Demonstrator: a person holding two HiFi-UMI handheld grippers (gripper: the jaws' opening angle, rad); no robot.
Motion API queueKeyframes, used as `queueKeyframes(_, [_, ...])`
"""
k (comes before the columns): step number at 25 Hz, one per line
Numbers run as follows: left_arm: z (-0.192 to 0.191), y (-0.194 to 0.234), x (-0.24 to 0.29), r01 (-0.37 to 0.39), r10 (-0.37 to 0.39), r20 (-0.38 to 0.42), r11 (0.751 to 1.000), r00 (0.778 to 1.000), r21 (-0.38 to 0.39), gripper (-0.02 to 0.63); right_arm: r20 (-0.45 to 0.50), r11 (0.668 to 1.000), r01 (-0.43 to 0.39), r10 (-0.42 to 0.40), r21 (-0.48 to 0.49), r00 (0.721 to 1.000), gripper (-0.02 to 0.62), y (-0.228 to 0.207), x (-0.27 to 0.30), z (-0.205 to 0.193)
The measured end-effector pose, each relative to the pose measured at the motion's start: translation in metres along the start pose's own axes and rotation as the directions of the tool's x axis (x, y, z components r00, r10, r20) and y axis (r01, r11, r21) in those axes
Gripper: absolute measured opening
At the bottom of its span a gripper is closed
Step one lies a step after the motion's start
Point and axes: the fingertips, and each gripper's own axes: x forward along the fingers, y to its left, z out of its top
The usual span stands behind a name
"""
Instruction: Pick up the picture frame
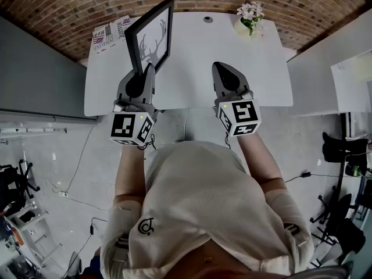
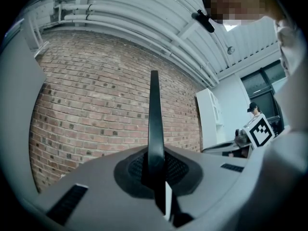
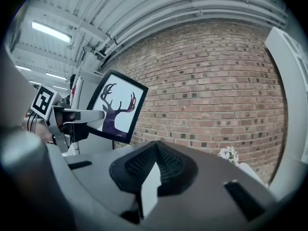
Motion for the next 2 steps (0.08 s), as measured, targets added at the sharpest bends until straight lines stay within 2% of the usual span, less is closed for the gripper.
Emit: queueKeyframes(2, [0.0005,0.0024,-0.0016,-0.002,0.002,0.0,1.0,1.0,-0.001,0.023,-0.002,1.0,-0.002,0.002,0.0,1.0,0.005,0.003,0.0011,0.0002])
